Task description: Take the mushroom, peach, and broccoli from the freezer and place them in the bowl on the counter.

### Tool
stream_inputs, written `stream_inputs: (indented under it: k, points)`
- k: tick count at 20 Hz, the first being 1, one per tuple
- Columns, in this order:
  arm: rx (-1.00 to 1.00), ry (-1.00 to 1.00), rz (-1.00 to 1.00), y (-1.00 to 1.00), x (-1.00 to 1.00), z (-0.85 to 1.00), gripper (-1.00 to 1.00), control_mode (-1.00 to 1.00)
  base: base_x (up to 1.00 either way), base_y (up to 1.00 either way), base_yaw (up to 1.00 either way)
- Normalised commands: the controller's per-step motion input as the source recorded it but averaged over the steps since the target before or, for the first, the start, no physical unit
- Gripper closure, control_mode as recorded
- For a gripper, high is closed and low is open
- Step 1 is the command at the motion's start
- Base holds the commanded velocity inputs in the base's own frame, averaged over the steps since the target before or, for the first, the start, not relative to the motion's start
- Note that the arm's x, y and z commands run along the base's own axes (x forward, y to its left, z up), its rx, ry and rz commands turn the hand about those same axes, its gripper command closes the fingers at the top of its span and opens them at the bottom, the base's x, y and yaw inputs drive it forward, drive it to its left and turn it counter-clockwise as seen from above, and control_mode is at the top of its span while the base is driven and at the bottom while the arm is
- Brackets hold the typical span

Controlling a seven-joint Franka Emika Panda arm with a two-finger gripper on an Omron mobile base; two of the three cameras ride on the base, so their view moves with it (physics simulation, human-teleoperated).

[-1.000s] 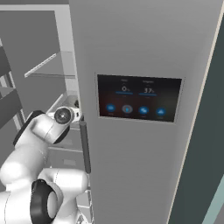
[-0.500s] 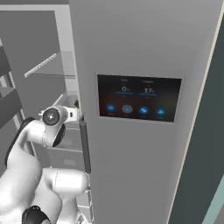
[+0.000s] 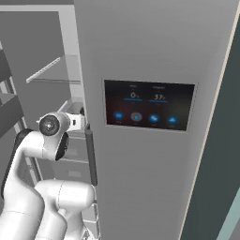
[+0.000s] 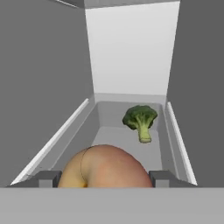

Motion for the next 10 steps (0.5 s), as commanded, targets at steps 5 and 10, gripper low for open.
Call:
stream_inputs:
  k: [5,10]
  points:
    - [-0.01,0.05,-0.02,-0.02,-0.40,0.42,1.00,-1.00,0.00,0.00,0.00]
    - [-0.02,0.08,-0.03,0.00,-0.39,0.41,1.00,-1.00,0.00,0.00,0.00]
